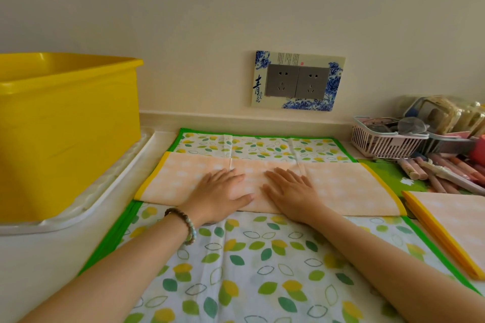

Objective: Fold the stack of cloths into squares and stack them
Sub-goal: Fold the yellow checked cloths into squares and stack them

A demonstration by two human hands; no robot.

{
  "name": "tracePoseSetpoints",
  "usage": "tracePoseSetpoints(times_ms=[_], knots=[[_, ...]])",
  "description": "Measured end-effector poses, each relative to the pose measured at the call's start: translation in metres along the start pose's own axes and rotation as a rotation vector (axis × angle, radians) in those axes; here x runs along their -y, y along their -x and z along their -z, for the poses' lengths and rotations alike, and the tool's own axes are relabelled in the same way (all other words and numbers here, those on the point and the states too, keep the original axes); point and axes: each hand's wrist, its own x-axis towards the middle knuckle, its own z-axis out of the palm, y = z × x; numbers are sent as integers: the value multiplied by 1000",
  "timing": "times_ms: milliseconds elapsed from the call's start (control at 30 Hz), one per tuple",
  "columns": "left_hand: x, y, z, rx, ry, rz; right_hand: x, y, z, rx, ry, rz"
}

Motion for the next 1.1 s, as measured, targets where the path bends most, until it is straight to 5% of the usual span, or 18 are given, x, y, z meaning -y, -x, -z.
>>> tracePoseSetpoints(times_ms=[533,700,800,1100], knots=[[2,0,-1,17,-7,-17,-119,38,38,40,93,-329],[2,-1,-2,9,19,0,-57,36,32,-91,-93,-131],[2,-2,-3,6,39,9,-11,34,21,-3,-42,24],[4,-3,-3,1,32,2,8,33,6,80,36,58]])
